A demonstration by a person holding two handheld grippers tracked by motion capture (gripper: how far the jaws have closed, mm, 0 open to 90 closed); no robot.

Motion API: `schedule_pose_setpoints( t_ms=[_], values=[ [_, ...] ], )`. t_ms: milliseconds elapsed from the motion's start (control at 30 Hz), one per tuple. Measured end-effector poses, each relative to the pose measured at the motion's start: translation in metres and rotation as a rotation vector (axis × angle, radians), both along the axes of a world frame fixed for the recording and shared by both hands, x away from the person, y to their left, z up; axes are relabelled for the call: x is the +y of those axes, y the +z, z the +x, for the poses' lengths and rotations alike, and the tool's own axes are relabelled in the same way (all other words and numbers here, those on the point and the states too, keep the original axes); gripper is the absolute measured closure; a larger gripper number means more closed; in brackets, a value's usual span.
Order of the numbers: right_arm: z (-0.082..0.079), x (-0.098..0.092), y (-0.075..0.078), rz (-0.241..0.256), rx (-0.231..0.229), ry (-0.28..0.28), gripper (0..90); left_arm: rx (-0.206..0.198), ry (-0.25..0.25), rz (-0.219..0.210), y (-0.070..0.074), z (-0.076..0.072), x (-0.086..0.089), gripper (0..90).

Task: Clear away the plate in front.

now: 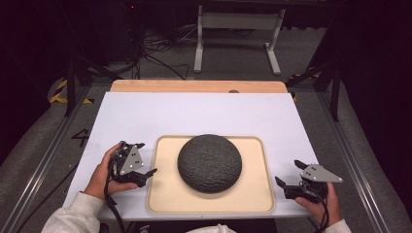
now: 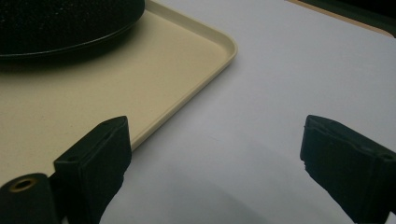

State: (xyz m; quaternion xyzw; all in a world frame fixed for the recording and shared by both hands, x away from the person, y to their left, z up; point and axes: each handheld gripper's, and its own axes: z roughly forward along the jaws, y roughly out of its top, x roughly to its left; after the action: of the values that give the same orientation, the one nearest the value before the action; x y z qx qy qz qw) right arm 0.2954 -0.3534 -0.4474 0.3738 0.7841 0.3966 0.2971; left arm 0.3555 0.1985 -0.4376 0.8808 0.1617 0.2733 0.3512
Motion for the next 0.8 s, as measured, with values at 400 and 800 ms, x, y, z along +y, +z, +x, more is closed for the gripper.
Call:
schedule_pose_setpoints(
  t_ms=[400,800],
  values=[
    [0.000,0.000,0.000,-0.001,0.003,-0.001,9.2,0.033,0.049,-0.021,-0.006,0.001,0.022,10.5],
    [0.000,0.001,0.000,-0.002,0.004,-0.002,9.2,0.071,0.076,-0.077,-0.012,-0.003,0.043,10.4]
  ],
)
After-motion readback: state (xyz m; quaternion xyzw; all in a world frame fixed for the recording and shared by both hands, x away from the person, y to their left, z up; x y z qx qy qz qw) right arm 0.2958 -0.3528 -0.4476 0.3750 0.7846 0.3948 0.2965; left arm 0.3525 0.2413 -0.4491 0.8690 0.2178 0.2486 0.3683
